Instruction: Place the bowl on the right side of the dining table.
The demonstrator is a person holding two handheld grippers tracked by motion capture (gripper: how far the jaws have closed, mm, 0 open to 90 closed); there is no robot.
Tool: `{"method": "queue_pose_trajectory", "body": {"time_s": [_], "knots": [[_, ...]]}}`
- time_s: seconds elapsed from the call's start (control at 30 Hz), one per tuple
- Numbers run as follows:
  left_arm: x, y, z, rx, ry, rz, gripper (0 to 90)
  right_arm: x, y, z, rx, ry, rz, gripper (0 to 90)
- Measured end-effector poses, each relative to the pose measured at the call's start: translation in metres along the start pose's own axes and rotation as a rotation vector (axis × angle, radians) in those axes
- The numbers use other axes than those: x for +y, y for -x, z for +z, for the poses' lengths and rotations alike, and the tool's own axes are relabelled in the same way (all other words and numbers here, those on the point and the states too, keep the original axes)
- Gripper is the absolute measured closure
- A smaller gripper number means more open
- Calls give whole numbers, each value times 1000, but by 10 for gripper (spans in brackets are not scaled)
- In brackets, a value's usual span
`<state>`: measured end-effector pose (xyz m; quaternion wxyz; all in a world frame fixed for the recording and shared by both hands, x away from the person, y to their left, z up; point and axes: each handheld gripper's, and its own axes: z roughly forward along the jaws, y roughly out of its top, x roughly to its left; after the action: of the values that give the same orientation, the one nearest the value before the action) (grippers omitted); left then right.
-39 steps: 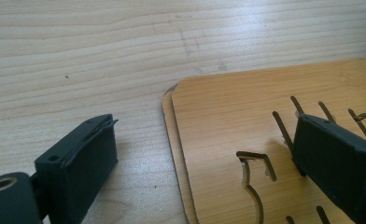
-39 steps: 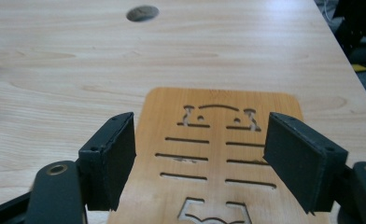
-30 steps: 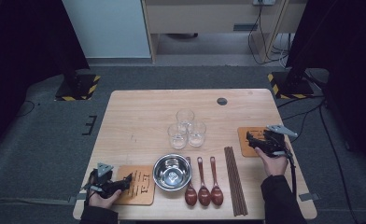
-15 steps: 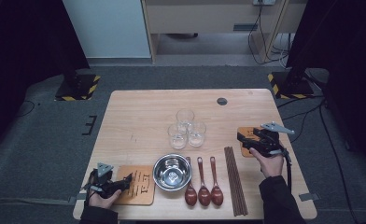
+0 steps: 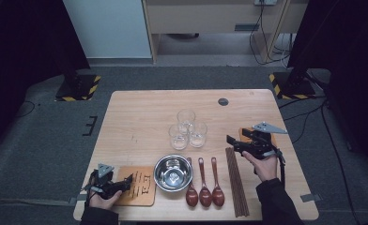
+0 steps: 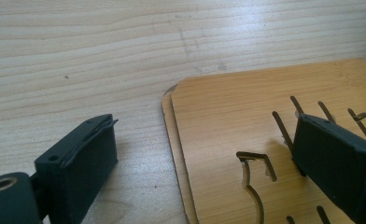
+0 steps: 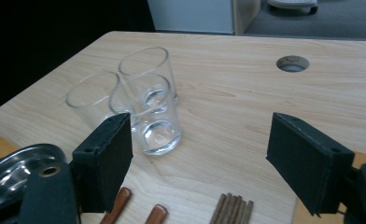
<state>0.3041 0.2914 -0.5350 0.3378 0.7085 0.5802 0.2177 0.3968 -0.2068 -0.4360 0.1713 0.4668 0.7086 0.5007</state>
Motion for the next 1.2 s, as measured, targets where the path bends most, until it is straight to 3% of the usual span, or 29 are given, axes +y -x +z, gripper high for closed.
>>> {"method": "queue_pose_trajectory", "body": {"time_s": [0.4, 1.2], "knots": [[0, 0, 0, 0, -2, 2, 58, 2, -18, 3, 60, -8, -18, 227], [0, 0, 0, -1, -1, 0, 57, -6, -60, 21, 150, -89, -78, 257]]}}
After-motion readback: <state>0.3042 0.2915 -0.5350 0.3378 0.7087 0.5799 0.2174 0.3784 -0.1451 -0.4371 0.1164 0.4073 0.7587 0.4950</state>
